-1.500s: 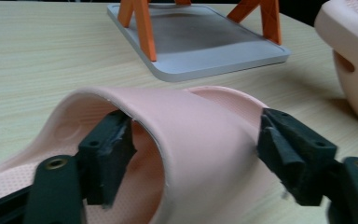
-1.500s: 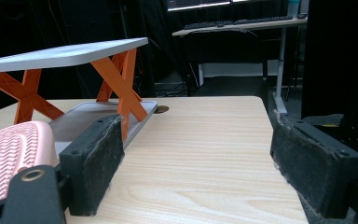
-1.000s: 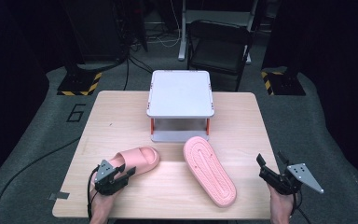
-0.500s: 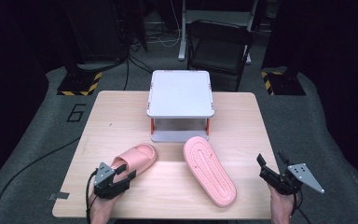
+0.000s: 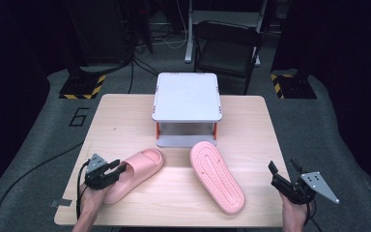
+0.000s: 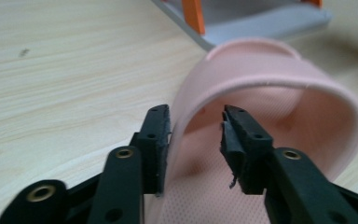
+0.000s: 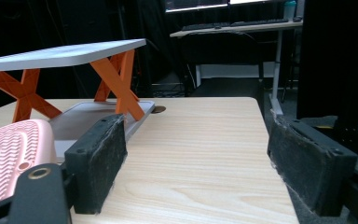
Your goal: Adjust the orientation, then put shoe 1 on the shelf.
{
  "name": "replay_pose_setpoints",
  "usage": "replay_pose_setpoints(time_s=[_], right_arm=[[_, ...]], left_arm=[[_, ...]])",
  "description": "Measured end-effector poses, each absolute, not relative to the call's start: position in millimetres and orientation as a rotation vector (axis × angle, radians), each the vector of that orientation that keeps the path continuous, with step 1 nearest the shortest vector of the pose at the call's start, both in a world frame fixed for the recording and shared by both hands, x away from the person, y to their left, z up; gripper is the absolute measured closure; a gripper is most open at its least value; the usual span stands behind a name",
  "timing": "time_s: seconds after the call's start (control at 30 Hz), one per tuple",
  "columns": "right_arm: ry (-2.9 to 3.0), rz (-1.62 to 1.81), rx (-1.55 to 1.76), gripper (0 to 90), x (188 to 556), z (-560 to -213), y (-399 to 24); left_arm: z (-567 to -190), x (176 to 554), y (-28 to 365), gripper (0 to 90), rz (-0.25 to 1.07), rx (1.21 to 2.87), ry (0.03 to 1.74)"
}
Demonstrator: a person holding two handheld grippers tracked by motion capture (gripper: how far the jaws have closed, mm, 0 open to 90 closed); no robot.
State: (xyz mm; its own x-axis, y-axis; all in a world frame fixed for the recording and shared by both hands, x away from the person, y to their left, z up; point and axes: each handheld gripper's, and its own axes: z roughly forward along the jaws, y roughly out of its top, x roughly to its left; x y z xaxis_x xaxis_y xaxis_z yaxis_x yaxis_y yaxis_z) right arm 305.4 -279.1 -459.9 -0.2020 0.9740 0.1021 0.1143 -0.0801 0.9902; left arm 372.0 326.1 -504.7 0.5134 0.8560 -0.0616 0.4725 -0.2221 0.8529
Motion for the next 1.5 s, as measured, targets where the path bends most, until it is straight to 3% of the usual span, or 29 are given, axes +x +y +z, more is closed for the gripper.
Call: replay_pose_setpoints(time_s=[0.03, 0.2, 0.43, 0.73, 0.87, 0.9, 0.93, 1.1, 1.23, 1.5], right_arm=[[1.393, 1.377, 1.261, 19.2, 303.4, -460.6, -282.0], [1.381, 1.373, 1.265, 19.3, 299.3, -460.4, -286.0], [1.382, 1.367, 1.261, 19.3, 296.9, -459.9, -286.0], [1.396, 1.362, 1.247, 19.4, 296.1, -459.2, -284.8], [1.394, 1.361, 1.253, 19.4, 295.4, -460.3, -287.0], [1.393, 1.361, 1.256, 19.4, 295.1, -460.3, -287.2], [1.391, 1.358, 1.255, 19.3, 294.4, -460.0, -287.7], [1.386, 1.362, 1.249, 19.2, 292.7, -459.1, -287.3], [1.386, 1.362, 1.253, 19.0, 292.2, -458.8, -287.9], [1.417, 1.352, 1.236, 18.9, 294.5, -460.1, -286.3]], left_arm=[[-503.7, 372.7, 325.2, 70.6, 0.558, 1.865, 1.099], [-504.0, 367.0, 322.6, 77.2, 0.49, 1.842, 1.118], [-503.2, 342.1, 303.4, 80.3, 0.445, 1.788, 1.192], [-506.0, 347.0, 271.1, 80.8, 0.415, 1.774, 1.11], [-506.5, 344.0, 271.7, 70.6, 0.45, 1.754, 1.098], [-505.9, 343.1, 271.7, 65.9, 0.467, 1.754, 1.094], [-505.0, 341.9, 271.8, 55.4, 0.489, 1.751, 1.091], [-503.6, 341.8, 273.1, 38.2, 0.519, 1.706, 1.08], [-502.1, 341.8, 277.5, 31.0, 0.535, 1.671, 1.085], [-504.6, 344.8, 286.6, 26.4, 0.531, 1.632, 1.087]])
